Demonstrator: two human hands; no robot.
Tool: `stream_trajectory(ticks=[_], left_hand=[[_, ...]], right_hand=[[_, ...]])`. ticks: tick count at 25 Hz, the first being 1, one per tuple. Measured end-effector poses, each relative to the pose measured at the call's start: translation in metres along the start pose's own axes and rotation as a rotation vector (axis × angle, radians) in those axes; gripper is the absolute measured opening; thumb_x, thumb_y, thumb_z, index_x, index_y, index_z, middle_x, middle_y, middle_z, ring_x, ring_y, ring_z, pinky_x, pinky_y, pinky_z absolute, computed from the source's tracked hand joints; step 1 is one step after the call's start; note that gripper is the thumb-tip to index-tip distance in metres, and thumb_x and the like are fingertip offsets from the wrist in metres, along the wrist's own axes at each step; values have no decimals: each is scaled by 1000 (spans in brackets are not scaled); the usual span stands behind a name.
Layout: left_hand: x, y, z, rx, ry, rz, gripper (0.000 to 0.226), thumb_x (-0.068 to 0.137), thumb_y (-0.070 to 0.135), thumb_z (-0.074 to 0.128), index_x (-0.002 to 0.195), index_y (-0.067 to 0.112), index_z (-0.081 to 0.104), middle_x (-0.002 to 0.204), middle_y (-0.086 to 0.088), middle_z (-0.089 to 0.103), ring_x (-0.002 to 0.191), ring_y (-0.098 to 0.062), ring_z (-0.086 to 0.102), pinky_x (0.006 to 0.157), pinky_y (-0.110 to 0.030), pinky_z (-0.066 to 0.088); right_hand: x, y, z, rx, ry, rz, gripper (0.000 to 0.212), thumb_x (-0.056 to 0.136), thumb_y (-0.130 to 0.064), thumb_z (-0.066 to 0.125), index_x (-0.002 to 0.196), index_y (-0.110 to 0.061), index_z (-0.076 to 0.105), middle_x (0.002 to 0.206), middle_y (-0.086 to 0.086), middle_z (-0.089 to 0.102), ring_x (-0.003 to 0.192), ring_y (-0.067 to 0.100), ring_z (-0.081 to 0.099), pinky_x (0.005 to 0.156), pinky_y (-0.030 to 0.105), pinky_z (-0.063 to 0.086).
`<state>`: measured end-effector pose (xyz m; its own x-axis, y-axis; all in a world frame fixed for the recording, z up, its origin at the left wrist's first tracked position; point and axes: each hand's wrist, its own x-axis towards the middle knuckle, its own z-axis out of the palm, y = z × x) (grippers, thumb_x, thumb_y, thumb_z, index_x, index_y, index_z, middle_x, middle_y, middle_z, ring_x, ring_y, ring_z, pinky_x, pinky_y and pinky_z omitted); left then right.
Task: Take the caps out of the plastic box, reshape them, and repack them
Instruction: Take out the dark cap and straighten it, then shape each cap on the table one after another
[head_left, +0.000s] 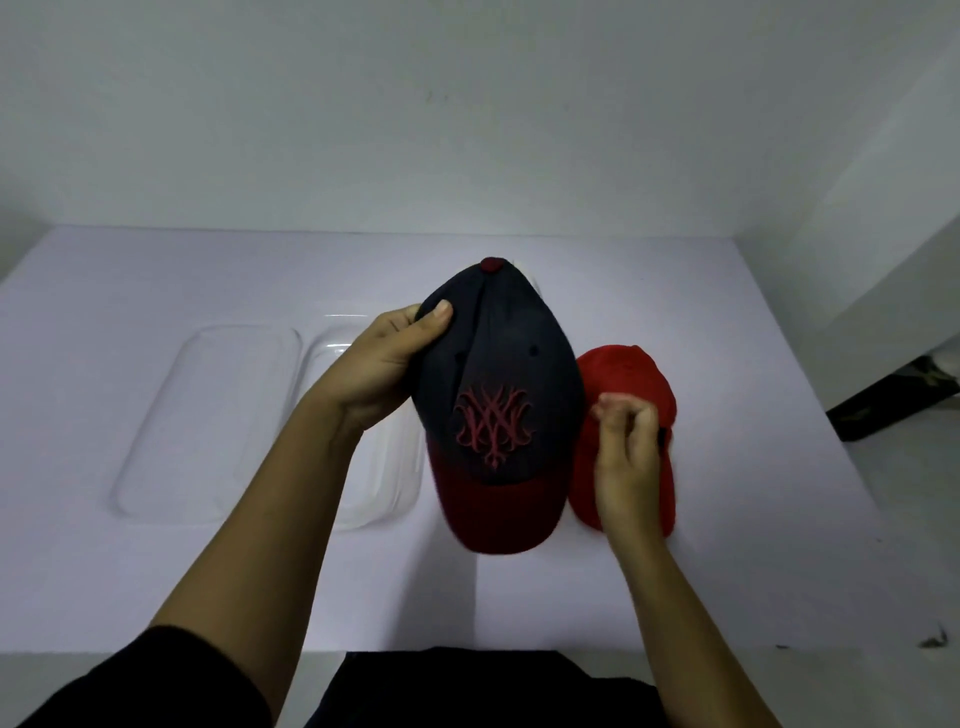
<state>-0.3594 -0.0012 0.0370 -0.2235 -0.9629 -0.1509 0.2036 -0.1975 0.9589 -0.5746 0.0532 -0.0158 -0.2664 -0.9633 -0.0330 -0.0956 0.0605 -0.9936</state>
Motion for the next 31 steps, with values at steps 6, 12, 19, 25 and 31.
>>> stream_trajectory(ticks=[6,12,19,25,31], left_hand=[[1,-2,26,108,-94,-50,25,91,31,49,106,20,65,95,2,75,88,-11,70,76,-22,55],[6,-31,12,422,-85,-195,35,97,36,46,110,10,65,111,-12,70,98,-21,67,89,-34,53],[15,-119,-4,654,13,-394,36,96,38,47,108,9,64,107,-12,67,101,-28,64,90,-41,52],[23,-145,-9,766,176,-346,39,94,43,47,97,8,65,90,-2,63,83,-17,59,75,-29,47],[26,-159,3,766,335,-281,34,101,29,31,74,10,41,68,1,45,65,-13,42,59,-27,34]], right_hand=[[40,-28,-4,104,-761,102,69,55,-66,74,109,-25,61,108,-5,72,104,11,66,81,20,52],[53,-1,-5,199,-759,251,42,62,-19,83,101,-14,68,101,3,74,96,20,69,78,29,55],[59,77,6,-141,-752,439,43,73,-16,77,114,-9,64,110,9,71,101,24,68,92,38,53],[66,102,12,-151,-705,446,34,88,-24,62,118,-8,61,112,5,69,102,15,66,88,25,53],[69,115,40,-176,-512,429,14,93,-22,54,82,-14,58,80,1,63,76,15,59,69,27,48]])
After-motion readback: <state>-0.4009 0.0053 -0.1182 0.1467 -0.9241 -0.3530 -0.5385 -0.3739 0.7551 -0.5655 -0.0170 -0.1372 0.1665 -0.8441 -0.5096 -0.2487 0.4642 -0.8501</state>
